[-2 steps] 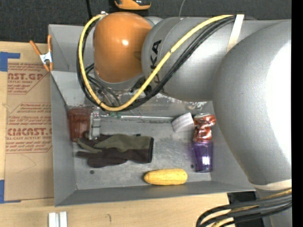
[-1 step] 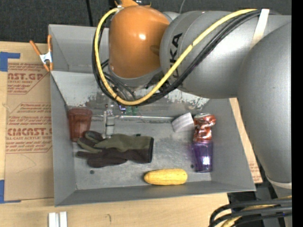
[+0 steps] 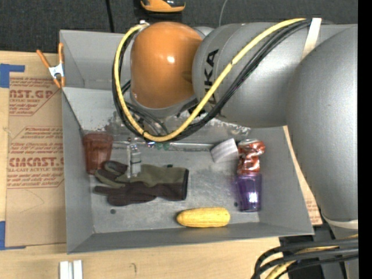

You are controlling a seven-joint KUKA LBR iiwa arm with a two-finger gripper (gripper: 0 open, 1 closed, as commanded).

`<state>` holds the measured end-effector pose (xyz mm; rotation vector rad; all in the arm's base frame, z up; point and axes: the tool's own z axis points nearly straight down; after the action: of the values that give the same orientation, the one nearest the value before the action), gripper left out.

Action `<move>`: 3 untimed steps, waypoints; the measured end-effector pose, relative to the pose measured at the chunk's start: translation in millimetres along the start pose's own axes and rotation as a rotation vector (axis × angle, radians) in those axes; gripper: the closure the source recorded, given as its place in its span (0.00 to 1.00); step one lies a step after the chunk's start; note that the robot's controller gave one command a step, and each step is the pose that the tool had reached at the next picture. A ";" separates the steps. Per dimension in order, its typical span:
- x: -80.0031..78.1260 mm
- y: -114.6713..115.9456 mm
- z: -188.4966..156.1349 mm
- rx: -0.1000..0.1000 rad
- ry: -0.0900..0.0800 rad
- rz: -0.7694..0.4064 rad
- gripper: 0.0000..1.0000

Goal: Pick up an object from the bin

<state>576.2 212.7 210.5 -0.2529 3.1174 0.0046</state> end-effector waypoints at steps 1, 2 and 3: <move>20.0 2.6 61.7 0.000 0.009 -0.244 0.00; 31.3 -7.2 92.0 -0.002 0.018 -0.452 0.00; 8.6 -31.9 138.5 -0.004 0.012 -0.315 1.00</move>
Offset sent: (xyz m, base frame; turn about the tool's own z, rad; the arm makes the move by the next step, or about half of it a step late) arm -0.0307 -0.0225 -0.0912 -0.5620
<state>574.8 180.3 71.8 -0.7421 3.0507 0.0062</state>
